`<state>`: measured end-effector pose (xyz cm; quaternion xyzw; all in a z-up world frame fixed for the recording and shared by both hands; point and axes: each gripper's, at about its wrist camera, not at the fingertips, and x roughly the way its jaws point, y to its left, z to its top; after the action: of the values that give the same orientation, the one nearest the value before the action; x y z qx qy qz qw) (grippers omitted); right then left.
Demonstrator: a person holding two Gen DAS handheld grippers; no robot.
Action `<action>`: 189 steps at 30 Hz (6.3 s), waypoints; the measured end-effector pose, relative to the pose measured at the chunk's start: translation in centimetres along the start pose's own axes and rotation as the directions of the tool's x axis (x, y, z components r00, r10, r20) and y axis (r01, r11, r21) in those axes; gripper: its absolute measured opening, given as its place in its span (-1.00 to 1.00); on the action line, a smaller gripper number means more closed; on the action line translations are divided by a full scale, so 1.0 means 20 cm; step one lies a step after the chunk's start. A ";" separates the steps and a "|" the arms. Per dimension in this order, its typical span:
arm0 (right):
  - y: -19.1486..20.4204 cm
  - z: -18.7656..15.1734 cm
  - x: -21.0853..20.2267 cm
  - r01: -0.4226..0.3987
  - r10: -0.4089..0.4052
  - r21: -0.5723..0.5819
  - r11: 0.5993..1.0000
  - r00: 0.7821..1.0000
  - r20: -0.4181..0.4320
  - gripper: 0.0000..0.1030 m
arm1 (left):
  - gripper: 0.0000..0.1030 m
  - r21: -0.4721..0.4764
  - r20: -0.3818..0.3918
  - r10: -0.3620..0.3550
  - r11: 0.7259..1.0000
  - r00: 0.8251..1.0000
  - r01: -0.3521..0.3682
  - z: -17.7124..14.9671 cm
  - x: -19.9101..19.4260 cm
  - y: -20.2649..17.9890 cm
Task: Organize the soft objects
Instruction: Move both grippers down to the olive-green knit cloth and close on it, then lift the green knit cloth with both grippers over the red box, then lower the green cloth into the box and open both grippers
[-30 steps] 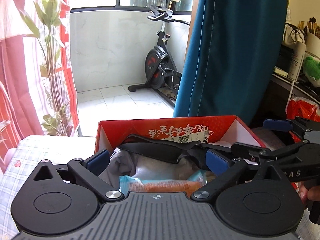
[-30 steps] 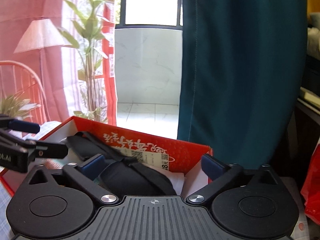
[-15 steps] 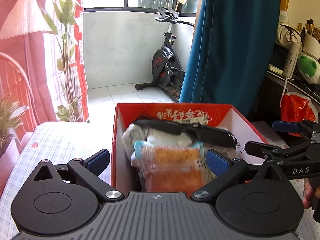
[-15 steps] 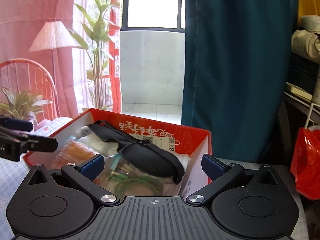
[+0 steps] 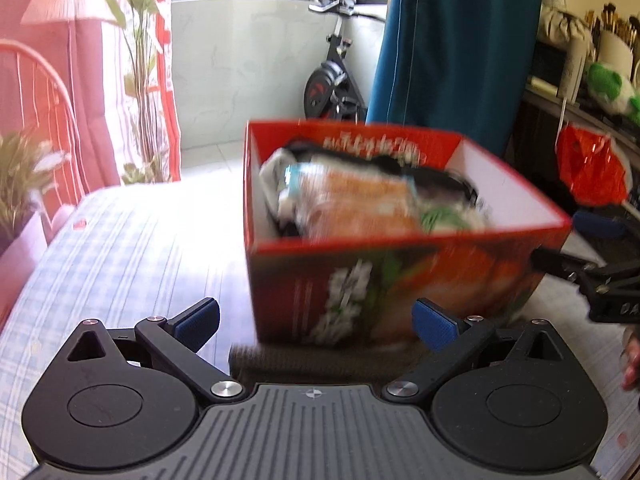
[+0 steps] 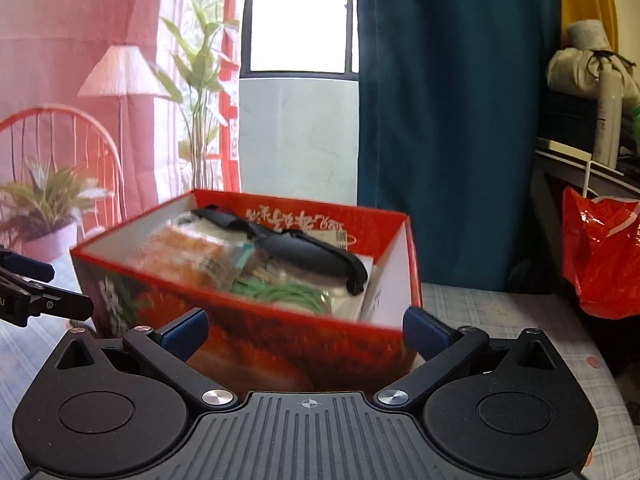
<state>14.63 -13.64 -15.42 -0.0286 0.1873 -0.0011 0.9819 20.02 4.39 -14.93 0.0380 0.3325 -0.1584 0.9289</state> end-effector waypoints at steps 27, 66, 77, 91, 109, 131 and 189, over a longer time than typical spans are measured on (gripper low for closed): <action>0.11 -0.44 0.31 0.035 -0.003 0.118 0.992 0.965 -0.262 0.81 | 1.00 -0.038 -0.130 0.099 0.994 0.987 -0.105 -0.27 0.31 0.09; 0.15 -0.42 0.23 0.007 0.035 0.150 0.989 0.962 -0.273 -0.16 | 0.16 -0.043 -0.100 0.013 0.999 0.995 -0.017 -0.32 0.20 0.02; 0.12 -0.49 0.05 -0.056 0.100 0.208 0.976 0.974 -0.203 -0.67 | -0.48 -0.133 -0.080 -0.097 0.987 0.992 0.086 -0.43 0.11 -0.02; 0.06 -0.44 -0.14 -0.057 0.084 0.207 0.977 0.989 -0.124 -0.68 | -0.48 -0.106 -0.043 -0.103 0.990 0.994 0.098 -0.45 0.00 -0.15; 0.06 -0.39 -0.27 -0.083 0.100 0.220 0.972 0.993 -0.067 -0.68 | -0.48 -0.084 0.032 -0.084 0.993 0.996 0.086 -0.44 -0.17 -0.18; 0.02 0.10 -0.22 -0.117 0.110 0.087 0.989 0.991 0.082 -0.68 | -0.49 -0.004 0.230 -0.095 0.995 0.969 0.099 0.15 -0.25 -0.10; -0.07 0.40 0.34 -0.114 0.116 0.021 0.993 0.964 -0.239 0.75 | 1.00 0.154 0.077 0.065 0.985 0.995 -0.076 0.49 0.16 -0.17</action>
<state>23.94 -14.77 -10.44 -0.0137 0.3061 0.0518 0.9505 27.19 -1.34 -9.12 0.1168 0.2842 -0.1525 0.9393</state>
